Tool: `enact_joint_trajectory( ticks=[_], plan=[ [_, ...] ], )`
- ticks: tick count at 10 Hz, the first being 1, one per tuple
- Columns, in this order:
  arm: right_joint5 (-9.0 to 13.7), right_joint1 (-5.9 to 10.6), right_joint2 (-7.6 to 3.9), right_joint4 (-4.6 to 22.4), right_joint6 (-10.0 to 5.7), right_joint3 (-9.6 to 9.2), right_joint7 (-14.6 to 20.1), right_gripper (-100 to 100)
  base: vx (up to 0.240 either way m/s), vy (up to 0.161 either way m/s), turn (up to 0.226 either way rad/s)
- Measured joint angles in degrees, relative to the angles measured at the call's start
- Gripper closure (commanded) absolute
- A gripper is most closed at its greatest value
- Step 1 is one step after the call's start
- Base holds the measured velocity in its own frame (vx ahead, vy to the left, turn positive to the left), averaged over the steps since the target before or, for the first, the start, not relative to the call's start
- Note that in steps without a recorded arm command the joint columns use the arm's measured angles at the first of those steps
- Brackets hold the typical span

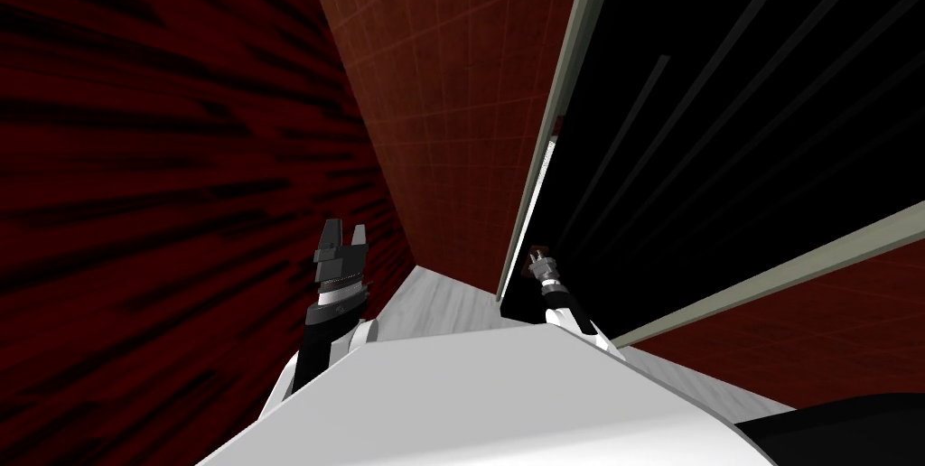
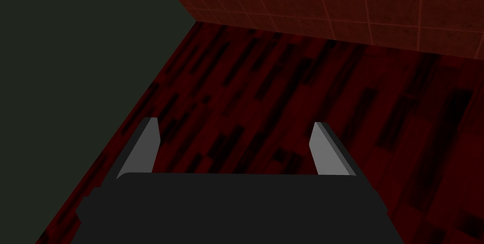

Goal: Pull the door open

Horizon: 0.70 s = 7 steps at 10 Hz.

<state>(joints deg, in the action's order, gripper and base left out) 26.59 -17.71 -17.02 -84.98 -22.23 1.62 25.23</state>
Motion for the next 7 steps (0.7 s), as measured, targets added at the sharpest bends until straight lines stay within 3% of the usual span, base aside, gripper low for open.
enact_joint_trajectory(
  ticks=[7],
  plan=[
    [0.4,-0.90,0.18,-0.9,-0.27,0.35,9.4,100,-0.020,-0.010,0.036]
  ],
)
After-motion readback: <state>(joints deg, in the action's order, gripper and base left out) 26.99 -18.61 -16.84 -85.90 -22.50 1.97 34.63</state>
